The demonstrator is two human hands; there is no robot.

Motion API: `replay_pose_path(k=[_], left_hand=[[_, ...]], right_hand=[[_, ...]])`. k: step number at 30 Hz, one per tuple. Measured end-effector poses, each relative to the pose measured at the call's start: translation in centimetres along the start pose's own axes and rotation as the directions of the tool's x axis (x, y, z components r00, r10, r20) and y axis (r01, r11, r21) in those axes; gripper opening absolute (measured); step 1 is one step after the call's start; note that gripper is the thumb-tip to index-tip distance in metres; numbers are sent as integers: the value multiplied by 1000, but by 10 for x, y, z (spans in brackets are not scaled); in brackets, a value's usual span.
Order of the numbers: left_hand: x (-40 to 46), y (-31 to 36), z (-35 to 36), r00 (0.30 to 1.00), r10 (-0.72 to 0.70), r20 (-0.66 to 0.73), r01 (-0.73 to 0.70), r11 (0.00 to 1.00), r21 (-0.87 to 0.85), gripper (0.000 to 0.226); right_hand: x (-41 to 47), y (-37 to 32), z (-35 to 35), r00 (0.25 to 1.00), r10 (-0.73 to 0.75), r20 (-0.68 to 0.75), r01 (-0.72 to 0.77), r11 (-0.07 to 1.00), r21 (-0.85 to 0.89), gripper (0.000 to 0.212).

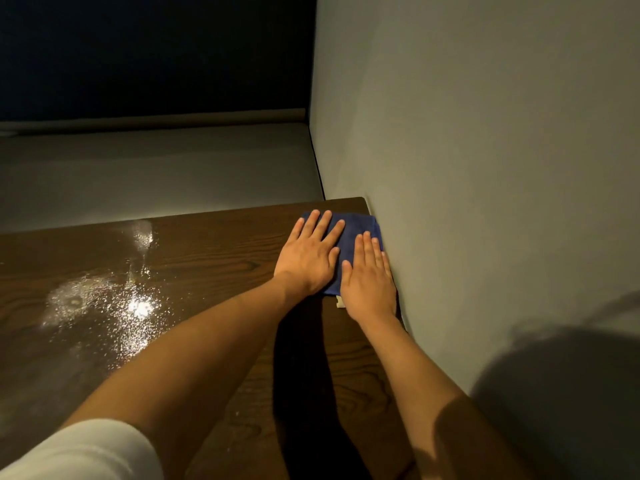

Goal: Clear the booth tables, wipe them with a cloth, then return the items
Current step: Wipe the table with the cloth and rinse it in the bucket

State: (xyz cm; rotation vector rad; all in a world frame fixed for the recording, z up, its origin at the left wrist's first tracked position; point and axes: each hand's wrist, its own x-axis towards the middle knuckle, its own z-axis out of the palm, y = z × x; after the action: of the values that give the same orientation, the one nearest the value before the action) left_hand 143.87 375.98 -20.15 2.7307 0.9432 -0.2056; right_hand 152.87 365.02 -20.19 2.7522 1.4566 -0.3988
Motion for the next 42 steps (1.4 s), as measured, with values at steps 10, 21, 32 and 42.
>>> replay_pose_path(k=[10,21,32,42], left_hand=[[-85,49,25,995,88,37,-89,996,2,59],[-194,111,52,948,295,120,-300,954,23,58],[-275,170,83,853,490,177,-505,861,50,58],[-312,184,93,793,574,202,-588,809,13,58]], right_hand=[[-111,21,12,998,67,22,-68,997,39,62],[-259,34,40,960,280,28,-281,960,11,62],[-380,47,66,877,479,45,-481,876,44,63],[-429,34,75,801,598,20,-592,787,171,61]])
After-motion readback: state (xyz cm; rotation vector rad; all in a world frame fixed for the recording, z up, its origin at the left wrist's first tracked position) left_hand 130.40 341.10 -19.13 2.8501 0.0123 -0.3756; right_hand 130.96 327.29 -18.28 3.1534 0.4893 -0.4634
